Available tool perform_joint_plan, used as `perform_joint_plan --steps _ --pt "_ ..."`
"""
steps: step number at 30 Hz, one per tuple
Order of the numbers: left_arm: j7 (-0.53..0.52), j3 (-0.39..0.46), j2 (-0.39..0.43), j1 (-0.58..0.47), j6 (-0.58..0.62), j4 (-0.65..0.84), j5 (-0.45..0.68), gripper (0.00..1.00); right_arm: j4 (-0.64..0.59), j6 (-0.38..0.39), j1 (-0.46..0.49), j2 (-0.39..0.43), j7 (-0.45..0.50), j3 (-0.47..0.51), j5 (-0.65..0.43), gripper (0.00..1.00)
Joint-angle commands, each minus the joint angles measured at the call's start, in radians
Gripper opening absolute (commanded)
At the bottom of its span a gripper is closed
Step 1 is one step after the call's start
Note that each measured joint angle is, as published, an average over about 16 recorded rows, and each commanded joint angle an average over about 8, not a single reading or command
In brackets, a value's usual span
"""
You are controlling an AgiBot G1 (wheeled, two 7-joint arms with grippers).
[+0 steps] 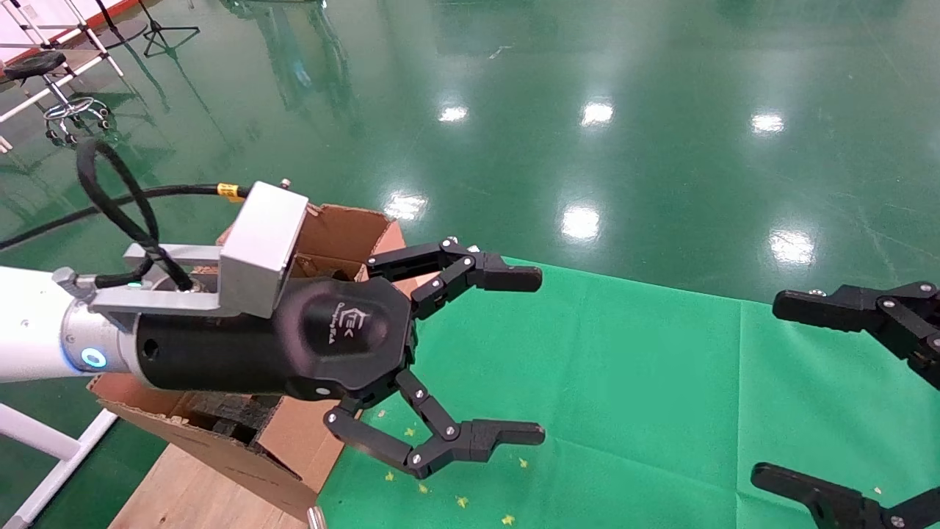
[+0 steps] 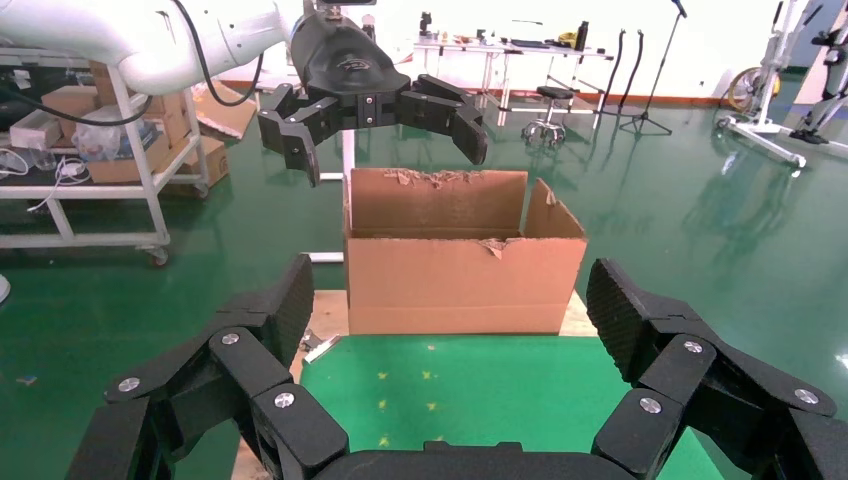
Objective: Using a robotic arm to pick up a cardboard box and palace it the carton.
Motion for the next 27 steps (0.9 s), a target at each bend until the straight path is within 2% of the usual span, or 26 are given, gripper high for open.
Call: perform_joint_plan --steps 1,27 --pt "0.0 0.0 0.0 0.0 0.0 0.0 0.0 1.0 0.0 0.0 0.0 0.0 0.0 0.0 0.0 1.0" --pt "0.0 0.001 0.0 -0.001 -0.001 0.001 0.002 1.0 0.0 0.0 0.0 0.0 0.0 0.0 0.0 1.0"
